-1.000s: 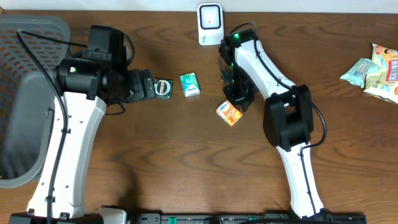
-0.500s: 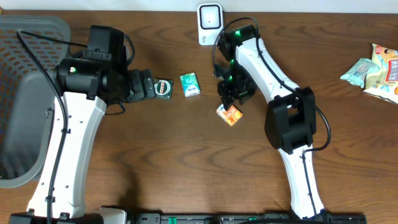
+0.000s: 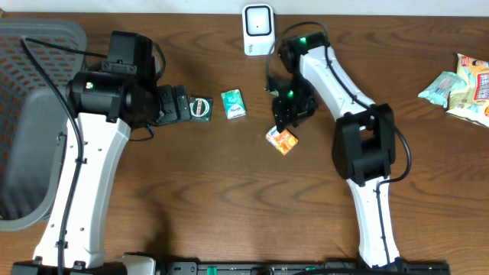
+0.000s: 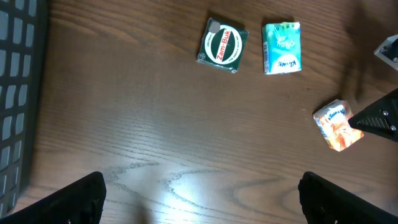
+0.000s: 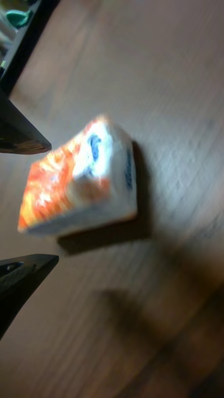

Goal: Scan the item barcode
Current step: 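Grasp the orange tissue pack with the right gripper, then lift the orange tissue pack up in front of the white scanner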

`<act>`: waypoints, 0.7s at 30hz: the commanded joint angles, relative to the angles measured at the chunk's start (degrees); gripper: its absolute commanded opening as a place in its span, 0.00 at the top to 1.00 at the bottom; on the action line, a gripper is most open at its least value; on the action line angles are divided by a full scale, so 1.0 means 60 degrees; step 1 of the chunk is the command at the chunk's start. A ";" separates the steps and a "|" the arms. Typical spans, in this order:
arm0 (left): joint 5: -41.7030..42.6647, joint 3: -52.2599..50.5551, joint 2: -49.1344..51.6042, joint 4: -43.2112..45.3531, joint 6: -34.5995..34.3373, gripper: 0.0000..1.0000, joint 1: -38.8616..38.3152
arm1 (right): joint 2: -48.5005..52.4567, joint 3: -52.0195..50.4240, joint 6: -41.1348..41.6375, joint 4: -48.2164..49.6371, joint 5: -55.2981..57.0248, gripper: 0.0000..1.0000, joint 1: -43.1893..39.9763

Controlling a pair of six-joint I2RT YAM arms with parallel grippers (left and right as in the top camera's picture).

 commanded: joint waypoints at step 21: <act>-0.0055 0.0026 0.0000 -0.0004 0.0025 0.02 0.0022 | -0.0313 0.0583 0.0710 0.0772 -0.0925 0.99 -0.0306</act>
